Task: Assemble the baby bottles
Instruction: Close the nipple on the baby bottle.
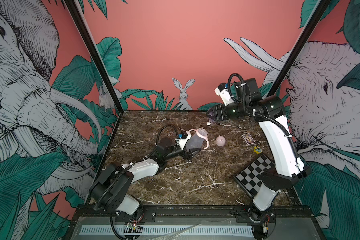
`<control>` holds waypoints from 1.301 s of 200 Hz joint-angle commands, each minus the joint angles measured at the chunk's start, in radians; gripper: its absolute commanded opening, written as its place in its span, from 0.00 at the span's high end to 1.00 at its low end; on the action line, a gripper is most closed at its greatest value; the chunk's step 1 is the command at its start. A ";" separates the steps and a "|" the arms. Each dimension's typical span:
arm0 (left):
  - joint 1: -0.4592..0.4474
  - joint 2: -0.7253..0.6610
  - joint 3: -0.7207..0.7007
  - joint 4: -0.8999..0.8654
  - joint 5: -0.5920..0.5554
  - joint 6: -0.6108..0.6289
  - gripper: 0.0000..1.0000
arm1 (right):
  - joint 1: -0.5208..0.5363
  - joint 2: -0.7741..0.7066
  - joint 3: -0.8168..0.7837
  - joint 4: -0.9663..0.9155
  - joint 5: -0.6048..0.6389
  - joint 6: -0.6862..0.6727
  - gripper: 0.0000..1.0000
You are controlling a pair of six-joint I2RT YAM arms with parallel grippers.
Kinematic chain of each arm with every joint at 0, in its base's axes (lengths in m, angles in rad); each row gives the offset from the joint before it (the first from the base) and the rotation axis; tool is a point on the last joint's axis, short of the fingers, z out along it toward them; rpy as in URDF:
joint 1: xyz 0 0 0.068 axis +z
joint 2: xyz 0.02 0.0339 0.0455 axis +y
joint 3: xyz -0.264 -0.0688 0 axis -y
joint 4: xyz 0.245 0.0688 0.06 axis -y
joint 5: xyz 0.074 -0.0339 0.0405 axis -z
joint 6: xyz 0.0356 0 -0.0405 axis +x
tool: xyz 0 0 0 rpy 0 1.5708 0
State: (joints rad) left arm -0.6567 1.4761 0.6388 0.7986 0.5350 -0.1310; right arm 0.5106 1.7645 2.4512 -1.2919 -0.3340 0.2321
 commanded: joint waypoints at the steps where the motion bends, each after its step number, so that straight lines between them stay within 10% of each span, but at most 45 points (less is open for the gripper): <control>1: -0.012 -0.007 0.036 0.061 0.015 -0.008 0.50 | -0.003 -0.005 0.025 0.013 -0.025 0.001 0.48; 260: -0.039 -0.042 0.059 0.073 -0.006 0.001 0.51 | -0.003 -0.060 -0.102 0.008 -0.109 -0.039 0.49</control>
State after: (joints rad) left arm -0.6868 1.5166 0.6750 0.8562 0.5259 -0.1390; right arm 0.5106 1.7313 2.3531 -1.2793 -0.4053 0.2428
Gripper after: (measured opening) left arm 0.801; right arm 0.673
